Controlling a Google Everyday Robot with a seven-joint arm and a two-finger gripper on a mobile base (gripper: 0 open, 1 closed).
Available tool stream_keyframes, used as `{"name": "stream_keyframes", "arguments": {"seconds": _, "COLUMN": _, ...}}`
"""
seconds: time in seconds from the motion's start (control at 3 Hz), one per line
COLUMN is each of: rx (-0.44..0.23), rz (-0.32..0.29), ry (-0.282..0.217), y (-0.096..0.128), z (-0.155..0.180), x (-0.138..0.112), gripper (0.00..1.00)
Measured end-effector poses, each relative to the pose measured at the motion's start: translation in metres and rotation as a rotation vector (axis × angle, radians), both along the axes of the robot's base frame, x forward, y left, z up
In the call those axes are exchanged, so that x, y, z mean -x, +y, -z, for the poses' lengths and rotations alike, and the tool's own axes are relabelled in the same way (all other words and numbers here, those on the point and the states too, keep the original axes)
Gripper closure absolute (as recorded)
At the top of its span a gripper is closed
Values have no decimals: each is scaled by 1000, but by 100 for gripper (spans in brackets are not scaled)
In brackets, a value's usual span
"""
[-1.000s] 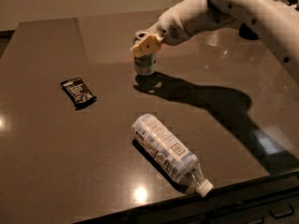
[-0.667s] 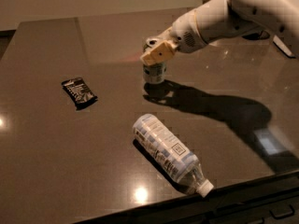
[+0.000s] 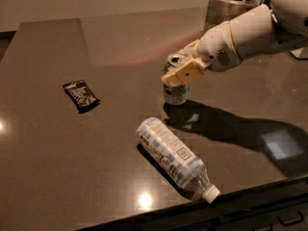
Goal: Move 7up can near blue plastic bottle
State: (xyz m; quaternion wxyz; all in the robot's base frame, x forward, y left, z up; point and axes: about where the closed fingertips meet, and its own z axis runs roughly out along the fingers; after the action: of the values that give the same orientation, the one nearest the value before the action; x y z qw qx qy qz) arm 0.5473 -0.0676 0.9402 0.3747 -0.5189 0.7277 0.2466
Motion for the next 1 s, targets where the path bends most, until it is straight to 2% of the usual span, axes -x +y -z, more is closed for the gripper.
{"name": "stream_keyframes", "arguments": {"seconds": 0.33, "rx": 15, "rz": -30, "ry": -13, "y": -8, "z": 3, "x": 21, "gripper": 100}}
{"name": "stream_keyframes", "arguments": {"seconds": 0.67, "rx": 4, "rz": -76, "ry": -11, "y": -6, "z": 8, "x": 38, "gripper": 100}}
{"name": "stream_keyframes", "arguments": {"seconds": 1.0, "rx": -7, "rz": -104, "ry": 7, "y": -5, "z": 11, "x": 50, "gripper": 82}}
